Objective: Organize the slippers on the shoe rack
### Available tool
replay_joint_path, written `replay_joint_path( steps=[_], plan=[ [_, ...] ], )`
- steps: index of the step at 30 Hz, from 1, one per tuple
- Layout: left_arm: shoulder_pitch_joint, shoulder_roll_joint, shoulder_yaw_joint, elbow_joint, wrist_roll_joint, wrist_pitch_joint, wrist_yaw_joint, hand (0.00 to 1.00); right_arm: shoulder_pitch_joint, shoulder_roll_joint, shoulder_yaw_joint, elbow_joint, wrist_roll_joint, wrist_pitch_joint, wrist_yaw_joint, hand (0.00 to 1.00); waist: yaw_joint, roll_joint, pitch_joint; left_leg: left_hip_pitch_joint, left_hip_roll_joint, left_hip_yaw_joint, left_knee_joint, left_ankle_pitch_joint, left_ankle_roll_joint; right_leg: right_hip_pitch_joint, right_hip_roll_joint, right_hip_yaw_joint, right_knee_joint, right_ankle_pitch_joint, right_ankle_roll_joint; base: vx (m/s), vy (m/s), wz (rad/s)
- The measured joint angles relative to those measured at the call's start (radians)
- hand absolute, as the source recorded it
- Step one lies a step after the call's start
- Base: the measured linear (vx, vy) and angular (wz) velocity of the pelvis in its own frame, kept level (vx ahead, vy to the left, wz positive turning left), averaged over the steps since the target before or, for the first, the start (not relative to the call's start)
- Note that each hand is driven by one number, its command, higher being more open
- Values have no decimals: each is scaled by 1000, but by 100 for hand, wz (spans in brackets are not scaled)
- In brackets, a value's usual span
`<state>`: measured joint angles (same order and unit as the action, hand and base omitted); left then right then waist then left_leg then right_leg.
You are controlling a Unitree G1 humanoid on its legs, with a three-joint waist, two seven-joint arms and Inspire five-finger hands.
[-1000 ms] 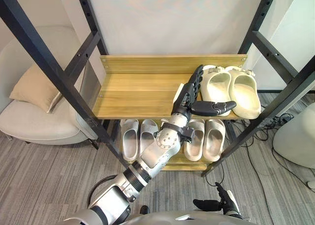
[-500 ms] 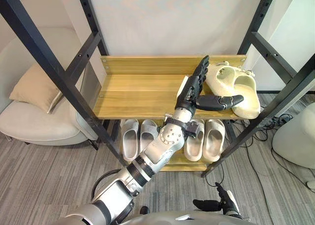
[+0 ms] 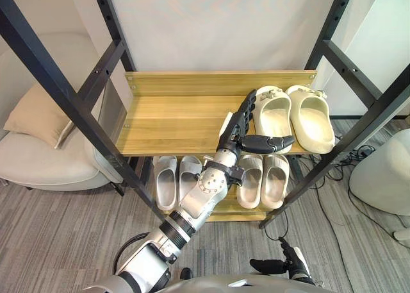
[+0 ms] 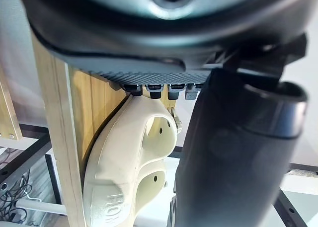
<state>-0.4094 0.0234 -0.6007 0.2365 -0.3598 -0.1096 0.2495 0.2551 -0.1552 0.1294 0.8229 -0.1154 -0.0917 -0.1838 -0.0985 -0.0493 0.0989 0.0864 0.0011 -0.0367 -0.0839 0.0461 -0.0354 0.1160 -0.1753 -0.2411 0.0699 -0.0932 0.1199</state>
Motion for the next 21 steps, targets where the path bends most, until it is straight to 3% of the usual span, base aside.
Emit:
replay_joint_path(
  steps=[21],
  plan=[
    [33, 2, 36, -37, 21, 2, 2, 100, -7, 4, 0, 2, 0, 0, 6, 100, -17, -1, 1, 2, 3, 0, -1, -1, -1, 5, 4, -1, -6, 1, -2, 0, 0, 0]
  ],
)
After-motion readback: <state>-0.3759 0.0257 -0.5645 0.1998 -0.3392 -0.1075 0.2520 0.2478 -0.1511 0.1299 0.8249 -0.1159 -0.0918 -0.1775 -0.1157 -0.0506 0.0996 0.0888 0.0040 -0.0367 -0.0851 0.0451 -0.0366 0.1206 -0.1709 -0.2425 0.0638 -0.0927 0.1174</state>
